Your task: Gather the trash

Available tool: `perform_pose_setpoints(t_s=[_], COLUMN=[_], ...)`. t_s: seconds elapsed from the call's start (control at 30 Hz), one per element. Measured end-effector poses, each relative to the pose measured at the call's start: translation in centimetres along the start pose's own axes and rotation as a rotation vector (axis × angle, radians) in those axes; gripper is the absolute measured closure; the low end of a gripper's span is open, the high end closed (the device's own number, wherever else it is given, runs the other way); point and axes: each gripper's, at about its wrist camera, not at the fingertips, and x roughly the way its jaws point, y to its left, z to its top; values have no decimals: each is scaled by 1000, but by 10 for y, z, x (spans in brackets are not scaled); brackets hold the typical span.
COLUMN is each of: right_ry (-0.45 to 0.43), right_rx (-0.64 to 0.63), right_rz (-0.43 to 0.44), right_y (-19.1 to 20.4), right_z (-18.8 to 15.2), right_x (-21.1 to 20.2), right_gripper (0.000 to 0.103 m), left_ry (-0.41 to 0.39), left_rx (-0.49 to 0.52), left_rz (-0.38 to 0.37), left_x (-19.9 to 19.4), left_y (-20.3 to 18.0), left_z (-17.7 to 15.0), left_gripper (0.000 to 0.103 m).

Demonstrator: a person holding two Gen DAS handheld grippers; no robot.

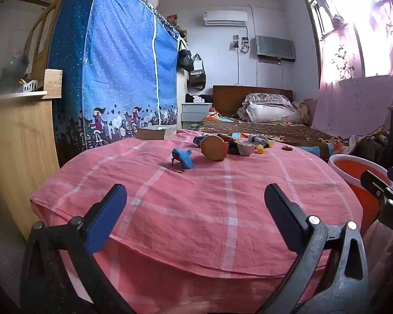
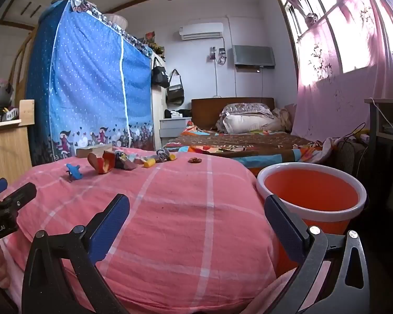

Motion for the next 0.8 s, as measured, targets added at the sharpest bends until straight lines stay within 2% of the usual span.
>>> perform_pose_setpoints(t_s=[0.8], right_ry=[2], right_rx=[2], right_rz=[-1], right_y=[-1], right_z=[-1], right_x=[0], right_gripper=[0], left_ry=[-1], left_rx=[3], left_rz=[0], left_x=[1], left_y=[0], left_z=[-2], left_gripper=[0])
